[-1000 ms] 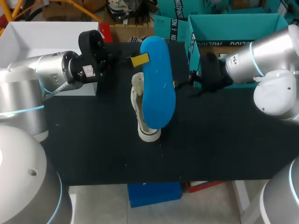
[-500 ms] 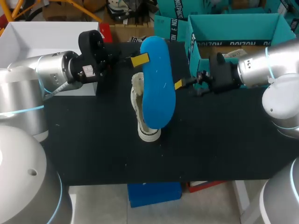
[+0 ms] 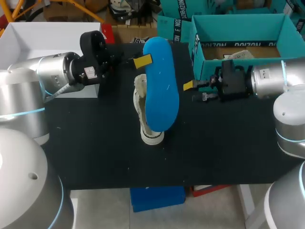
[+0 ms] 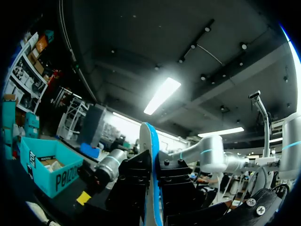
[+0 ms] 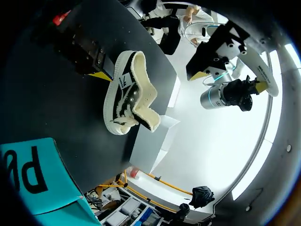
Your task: Take the shoe out of the shoebox, open the shoe tongue, remove and reinsert the insole, then place the shoe into the shoebox
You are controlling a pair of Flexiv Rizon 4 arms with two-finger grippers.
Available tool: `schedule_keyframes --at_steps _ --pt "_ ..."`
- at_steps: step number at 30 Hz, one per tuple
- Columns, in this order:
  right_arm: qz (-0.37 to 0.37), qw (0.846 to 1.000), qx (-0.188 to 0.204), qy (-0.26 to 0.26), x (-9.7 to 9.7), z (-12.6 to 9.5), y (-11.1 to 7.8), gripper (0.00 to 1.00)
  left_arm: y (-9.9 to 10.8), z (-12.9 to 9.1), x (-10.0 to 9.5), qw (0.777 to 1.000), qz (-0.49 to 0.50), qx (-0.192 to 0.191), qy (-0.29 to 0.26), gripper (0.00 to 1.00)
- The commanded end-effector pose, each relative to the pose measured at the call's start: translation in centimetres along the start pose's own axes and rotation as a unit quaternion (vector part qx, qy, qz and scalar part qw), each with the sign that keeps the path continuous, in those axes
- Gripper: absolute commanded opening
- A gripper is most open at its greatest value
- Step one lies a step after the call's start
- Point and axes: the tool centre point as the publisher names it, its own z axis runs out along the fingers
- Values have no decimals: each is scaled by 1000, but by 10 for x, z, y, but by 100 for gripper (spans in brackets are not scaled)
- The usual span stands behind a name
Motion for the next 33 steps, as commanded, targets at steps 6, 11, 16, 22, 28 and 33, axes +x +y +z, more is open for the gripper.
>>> schedule_keyframes --at_steps 6,11,16,22,28,33 --pt "-7 999 2 45 4 -6 6 100 1 0 1 1000 1 0 -1 0" --pt "2 998 21 55 10 -6 14 100 1 0 1 1000 1 0 -1 0" --pt "21 997 35 64 13 -2 19 100 1 0 1 1000 1 0 -1 0" --pt "36 995 39 79 14 3 21 100 1 0 1 1000 1 0 -1 0" --pt "39 996 41 69 14 5 24 100 1 0 1 1000 1 0 -1 0" --pt "39 996 41 69 14 5 24 100 1 -1 -1 999 40 -11 4 0"
